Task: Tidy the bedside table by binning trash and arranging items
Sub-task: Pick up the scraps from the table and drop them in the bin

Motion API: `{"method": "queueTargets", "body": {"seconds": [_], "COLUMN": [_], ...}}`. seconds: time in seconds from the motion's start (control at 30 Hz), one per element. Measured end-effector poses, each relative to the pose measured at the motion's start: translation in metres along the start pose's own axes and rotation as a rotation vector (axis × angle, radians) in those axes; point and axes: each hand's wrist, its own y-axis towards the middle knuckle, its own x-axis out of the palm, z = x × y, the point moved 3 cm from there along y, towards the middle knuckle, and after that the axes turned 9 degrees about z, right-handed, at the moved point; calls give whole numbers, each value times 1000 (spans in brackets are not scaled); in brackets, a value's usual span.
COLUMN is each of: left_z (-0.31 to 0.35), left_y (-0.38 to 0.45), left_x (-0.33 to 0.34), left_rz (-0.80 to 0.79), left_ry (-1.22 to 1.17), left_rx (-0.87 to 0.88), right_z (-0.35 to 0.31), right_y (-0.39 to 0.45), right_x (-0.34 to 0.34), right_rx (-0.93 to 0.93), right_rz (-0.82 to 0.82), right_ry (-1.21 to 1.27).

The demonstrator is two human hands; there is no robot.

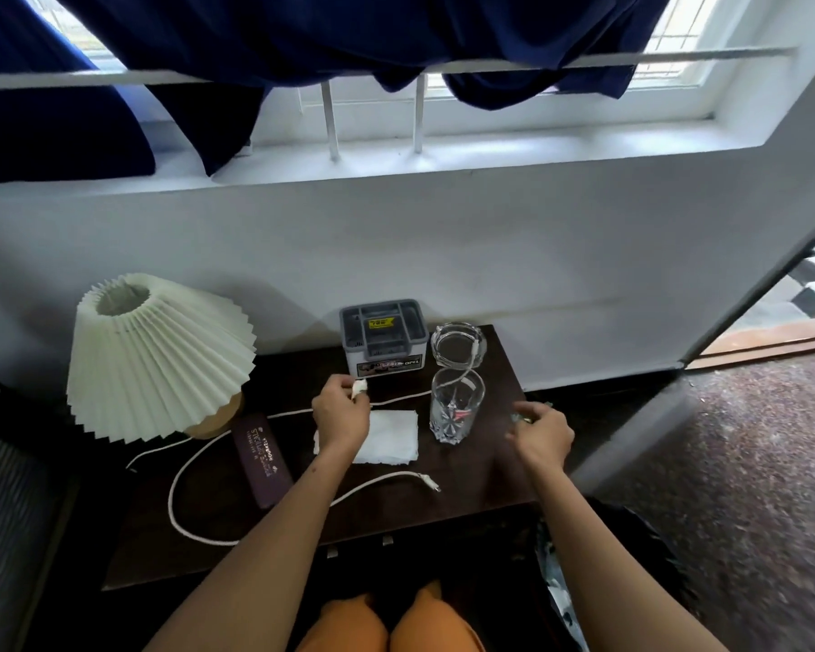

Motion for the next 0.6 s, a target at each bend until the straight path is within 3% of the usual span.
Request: {"method": "queueTargets", "body": {"seconds": [0.27,0.4,0.6], "left_z": [7,3,8], "left_y": [-112,-162,-218], "left_x": [19,47,84], "left_rz": [-49,-181,-294], "left_ry": [-226,-297,-304], "left_rx": [-160,-270,-306], "right_z": [41,69,110], "right_y": [-36,-50,-54], "right_x": [-43,-62,-95], "right_rx": [184,207,320], "right_rz": [-74,-100,-22], "right_ry": [185,232,262]}}
